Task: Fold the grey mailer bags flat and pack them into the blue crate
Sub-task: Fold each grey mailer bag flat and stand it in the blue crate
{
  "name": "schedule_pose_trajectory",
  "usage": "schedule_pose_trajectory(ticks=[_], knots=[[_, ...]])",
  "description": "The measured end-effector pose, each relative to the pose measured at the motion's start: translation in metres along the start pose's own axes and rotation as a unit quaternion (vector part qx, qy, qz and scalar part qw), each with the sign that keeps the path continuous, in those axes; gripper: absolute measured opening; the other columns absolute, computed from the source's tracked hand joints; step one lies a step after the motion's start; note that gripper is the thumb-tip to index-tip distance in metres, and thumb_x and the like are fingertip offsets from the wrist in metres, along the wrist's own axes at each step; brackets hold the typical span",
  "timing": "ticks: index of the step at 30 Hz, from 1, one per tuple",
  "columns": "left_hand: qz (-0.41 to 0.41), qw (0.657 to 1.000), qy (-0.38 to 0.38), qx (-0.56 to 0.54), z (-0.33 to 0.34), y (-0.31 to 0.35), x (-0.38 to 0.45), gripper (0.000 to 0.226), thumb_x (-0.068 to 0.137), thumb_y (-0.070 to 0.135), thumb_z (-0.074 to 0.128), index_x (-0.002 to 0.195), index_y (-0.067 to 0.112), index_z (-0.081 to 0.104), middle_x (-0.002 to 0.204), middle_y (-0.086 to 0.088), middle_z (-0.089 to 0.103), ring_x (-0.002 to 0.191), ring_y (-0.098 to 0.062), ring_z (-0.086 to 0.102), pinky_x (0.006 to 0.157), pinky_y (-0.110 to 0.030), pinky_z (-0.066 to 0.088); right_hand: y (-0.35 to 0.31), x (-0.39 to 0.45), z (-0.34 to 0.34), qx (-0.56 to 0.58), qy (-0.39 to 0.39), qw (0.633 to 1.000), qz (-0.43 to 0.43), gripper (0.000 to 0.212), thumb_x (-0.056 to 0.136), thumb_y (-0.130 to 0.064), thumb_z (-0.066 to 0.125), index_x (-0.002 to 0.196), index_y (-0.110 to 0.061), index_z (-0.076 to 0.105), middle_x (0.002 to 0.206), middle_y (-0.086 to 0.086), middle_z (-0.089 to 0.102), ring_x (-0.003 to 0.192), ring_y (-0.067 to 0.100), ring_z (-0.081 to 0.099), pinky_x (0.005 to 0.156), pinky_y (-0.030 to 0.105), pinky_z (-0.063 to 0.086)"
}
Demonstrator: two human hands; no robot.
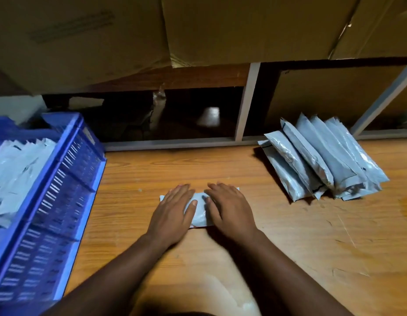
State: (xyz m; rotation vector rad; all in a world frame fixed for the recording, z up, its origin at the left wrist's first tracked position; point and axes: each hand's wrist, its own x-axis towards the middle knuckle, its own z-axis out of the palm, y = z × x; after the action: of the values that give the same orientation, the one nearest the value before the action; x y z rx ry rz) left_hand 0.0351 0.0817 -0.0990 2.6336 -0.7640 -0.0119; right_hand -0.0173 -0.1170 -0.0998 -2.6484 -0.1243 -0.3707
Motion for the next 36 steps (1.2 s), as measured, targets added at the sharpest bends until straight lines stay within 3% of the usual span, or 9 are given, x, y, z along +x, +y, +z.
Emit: schedule_pose_trajectory(ticks=[3,4,9,17,26,32,36], knots=[[-0.015,0.999,-0.039,0.025,0.017,-0.001,0.011,0.09,0.099,0.063,-0.01,0.156,0.015,0.039,0.164,-0.001,0.035,0.155,-0.016,0.023,0.128,-0.032,0.008,-0.008,0.016,0.029,-0.079,-0.095,0.992,0.026,0.05,0.107,-0.042,0.031,0.145,-0.02,0.055,0.154,0.003,0.051,0.145,0.029,0.042,0.121,0.052,0.028],[-0.019,0.998,-0.046,0.038,0.021,-0.003,0.012,0.09,0.098,0.062,-0.013,0.158,0.015,0.037,0.164,-0.001,0.034,0.155,-0.015,0.022,0.128,-0.031,0.007,-0.007,0.016,0.036,-0.096,-0.109,0.989,0.033,0.052,0.107,-0.042,0.028,0.148,-0.02,0.052,0.155,0.004,0.05,0.146,0.03,0.04,0.122,0.054,0.025],[-0.025,0.996,-0.005,0.082,0.027,-0.003,0.017,0.064,0.108,0.043,0.013,0.151,0.01,0.049,0.156,-0.005,0.048,0.15,-0.02,0.036,0.125,-0.036,0.017,-0.006,0.015,0.041,-0.097,-0.089,0.99,0.05,0.049,0.11,-0.04,0.028,0.15,-0.021,0.05,0.156,0.003,0.049,0.149,0.031,0.036,0.124,0.054,0.023],[-0.024,0.993,0.014,0.115,0.037,-0.001,0.024,0.055,0.11,0.033,0.021,0.15,0.006,0.049,0.156,-0.009,0.047,0.152,-0.026,0.031,0.123,-0.047,0.029,-0.007,0.02,0.05,-0.114,-0.097,0.987,0.063,0.05,0.11,-0.038,0.029,0.155,-0.022,0.044,0.163,0.001,0.039,0.155,0.03,0.023,0.126,0.052,0.015],[-0.023,0.988,0.006,0.151,0.046,-0.003,0.025,0.053,0.111,0.03,0.021,0.152,0.006,0.045,0.159,-0.01,0.042,0.155,-0.028,0.024,0.124,-0.047,0.025,-0.012,0.024,0.051,-0.142,-0.127,0.98,0.064,0.054,0.109,-0.039,0.025,0.156,-0.019,0.042,0.165,0.004,0.036,0.155,0.035,0.023,0.125,0.055,0.016],[-0.062,0.985,-0.039,0.159,0.041,0.001,0.029,0.062,0.108,0.036,0.008,0.156,0.01,0.039,0.163,-0.006,0.036,0.156,-0.024,0.019,0.127,-0.043,0.018,-0.016,0.026,0.05,-0.124,-0.149,0.977,0.085,0.056,0.109,-0.039,0.019,0.155,-0.019,0.043,0.164,0.003,0.036,0.155,0.034,0.024,0.125,0.053,0.015],[-0.069,0.993,-0.05,0.083,0.031,0.002,0.026,0.071,0.103,0.044,0.001,0.159,0.016,0.033,0.167,-0.002,0.028,0.156,-0.017,0.019,0.128,-0.036,0.011,-0.013,0.027,0.039,-0.058,-0.172,0.979,0.093,0.056,0.109,-0.041,0.018,0.156,-0.023,0.041,0.165,-0.001,0.036,0.155,0.028,0.025,0.126,0.05,0.016]])
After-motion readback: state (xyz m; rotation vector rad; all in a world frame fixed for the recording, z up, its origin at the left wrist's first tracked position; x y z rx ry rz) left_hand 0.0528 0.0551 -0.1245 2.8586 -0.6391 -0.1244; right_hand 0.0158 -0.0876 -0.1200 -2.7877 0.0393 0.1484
